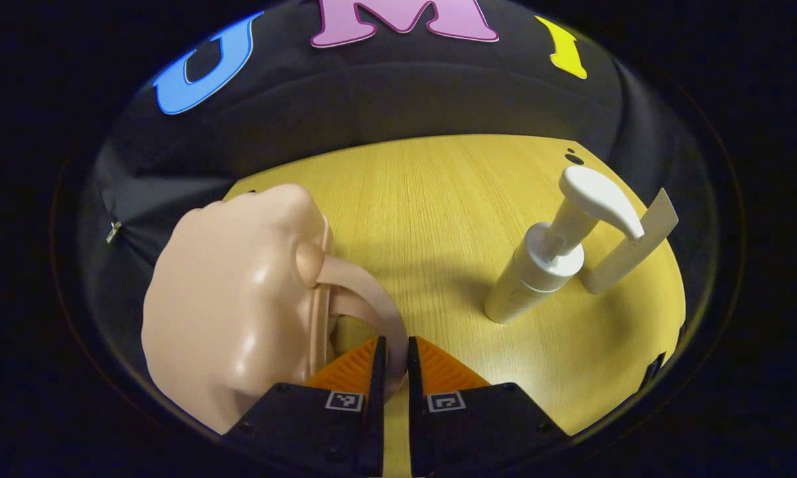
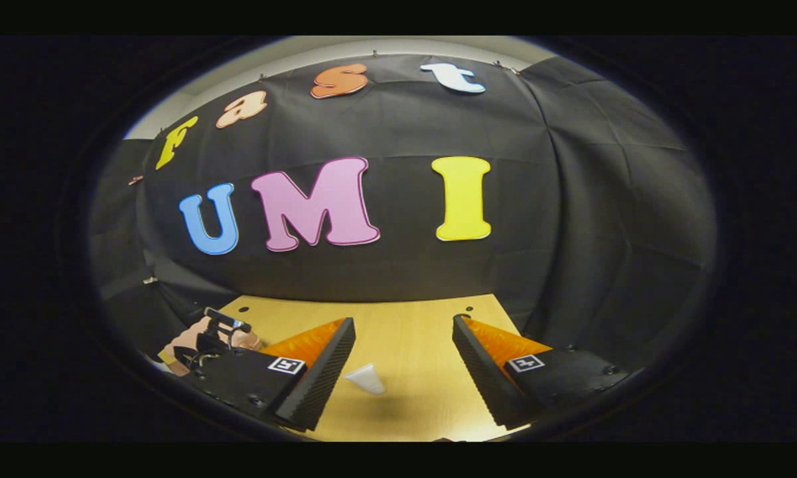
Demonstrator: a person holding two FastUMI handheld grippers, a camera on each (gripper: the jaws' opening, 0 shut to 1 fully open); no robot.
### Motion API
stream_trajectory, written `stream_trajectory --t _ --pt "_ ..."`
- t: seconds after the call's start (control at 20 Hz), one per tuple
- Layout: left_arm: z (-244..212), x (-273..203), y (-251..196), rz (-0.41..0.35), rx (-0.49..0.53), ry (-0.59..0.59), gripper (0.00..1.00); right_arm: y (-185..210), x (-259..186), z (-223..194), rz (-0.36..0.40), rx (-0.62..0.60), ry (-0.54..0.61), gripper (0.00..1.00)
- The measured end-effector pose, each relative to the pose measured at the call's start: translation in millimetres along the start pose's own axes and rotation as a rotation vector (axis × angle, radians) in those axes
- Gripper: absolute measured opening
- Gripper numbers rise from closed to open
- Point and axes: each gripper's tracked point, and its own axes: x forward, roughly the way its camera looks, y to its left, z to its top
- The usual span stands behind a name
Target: First open the suitcase, pack the skin care products into it, and then close the suitcase.
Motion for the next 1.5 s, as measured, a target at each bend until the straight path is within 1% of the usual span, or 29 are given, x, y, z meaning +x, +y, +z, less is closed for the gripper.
stream_trajectory --t 0.05,0.1,0.2,0.3,0.35,0.4,0.45,0.5,0.55,0.6,0.65,0.75,0.85,0.9,0.95,1.05,1.1,1.15,1.25,1.35,1.45,1.5 --pt "4.6 -0.8 0.0 -0.014 0.012 -0.011 0.19 -5.0 0.1 -0.6 -0.014 0.004 0.002 0.93" --pt "9.1 -3.8 -1.6 -0.025 0.038 -0.023 0.15 -8.4 0.2 0.2 -0.027 0.014 0.002 0.92" --pt "19.6 -13.6 -2.8 -0.038 0.085 -0.045 0.14 -10.8 -0.5 0.8 -0.058 0.030 -0.002 0.91" --pt "24.4 -26.8 1.5 -0.057 0.075 -0.039 0.14 -10.3 -6.3 6.3 -0.100 0.030 -0.019 0.92" --pt "28.9 -36.3 4.6 -0.078 0.062 -0.049 0.14 -7.3 -10.4 12.5 -0.116 0.019 -0.042 0.92" --pt "32.7 -47.8 8.0 -0.113 0.052 -0.057 0.14 -2.9 -14.3 17.4 -0.139 -0.013 -0.062 0.92" --pt "40.9 -68.6 18.0 -0.153 0.049 -0.075 0.14 5.4 -16.9 18.9 -0.160 -0.059 -0.075 0.91" --pt "50.7 -83.3 28.3 -0.168 0.063 -0.101 0.14 14.0 -17.8 20.7 -0.160 -0.074 -0.082 0.92" --pt "65.1 -101.9 42.1 -0.166 0.082 -0.137 0.14 28.2 -18.1 22.8 -0.150 -0.074 -0.085 0.92" --pt "84.4 -130.9 66.3 -0.150 0.104 -0.180 0.14 45.9 -17.0 23.8 -0.133 -0.076 -0.093 0.92" --pt "91.7 -144.9 80.3 -0.151 0.101 -0.198 0.14 54.6 -15.9 25.9 -0.128 -0.085 -0.100 0.92" --pt "103.9 -174.5 120.6 -0.163 0.048 -0.221 0.14 70.9 -11.9 26.7 -0.115 -0.100 -0.102 0.92" --pt "110.1 -191.2 162.5 -0.154 0.011 -0.243 0.14 83.6 -8.6 31.0 -0.104 -0.104 -0.114 0.92" --pt "114.5 -200.8 191.0 -0.117 0.014 -0.263 0.14 88.9 -6.4 32.6 -0.100 -0.107 -0.118 0.92" --pt "119.1 -209.2 223.7 -0.056 0.035 -0.285 0.14 92.7 -5.0 33.4 -0.099 -0.107 -0.119 0.92" --pt "124.2 -220.4 298.8 0.141 0.094 -0.315 0.14 102.5 -0.8 31.1 -0.094 -0.106 -0.117 0.92" --pt "124.5 -220.4 333.0 0.216 0.107 -0.321 0.13 107.0 1.1 30.0 -0.091 -0.105 -0.113 0.92" --pt "122.2 -218.1 359.8 0.259 0.097 -0.318 0.13 113.1 2.7 27.9 -0.087 -0.098 -0.109 0.92" --pt "109.0 -206.7 407.3 0.319 0.073 -0.308 0.12 124.5 6.2 25.8 -0.076 -0.091 -0.102 0.92" --pt "92.3 -184.3 460.4 0.385 0.049 -0.270 0.12 133.5 10.0 22.9 -0.069 -0.097 -0.090 0.92" --pt "78.6 -157.7 501.7 0.402 -0.001 -0.232 0.13 138.9 10.2 24.6 -0.073 -0.100 -0.085 0.92" --pt "61.4 -139.3 523.9 0.417 -0.016 -0.196 0.13 140.9 10.1 25.8 -0.077 -0.098 -0.085 0.92"
